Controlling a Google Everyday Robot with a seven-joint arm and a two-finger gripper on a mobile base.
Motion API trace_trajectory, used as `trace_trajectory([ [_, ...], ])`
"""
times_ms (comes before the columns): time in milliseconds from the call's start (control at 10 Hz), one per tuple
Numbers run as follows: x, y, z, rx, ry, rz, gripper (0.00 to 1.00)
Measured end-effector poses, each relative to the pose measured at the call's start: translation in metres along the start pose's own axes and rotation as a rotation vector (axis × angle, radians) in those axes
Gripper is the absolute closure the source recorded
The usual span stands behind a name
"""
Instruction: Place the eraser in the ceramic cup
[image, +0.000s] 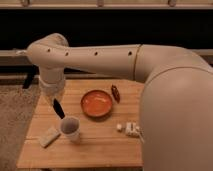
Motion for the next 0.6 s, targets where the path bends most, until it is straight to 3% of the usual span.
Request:
trace_trajectory([
  [400,0.025,-0.015,-0.01,-0.006,0.024,0.02,1.0],
  [500,0.037,-0.021,-0.009,-0.012,0.044,0.028,0.97],
  [600,0.045,-0.021,-0.005,-0.024,0.061,0.031,0.87],
])
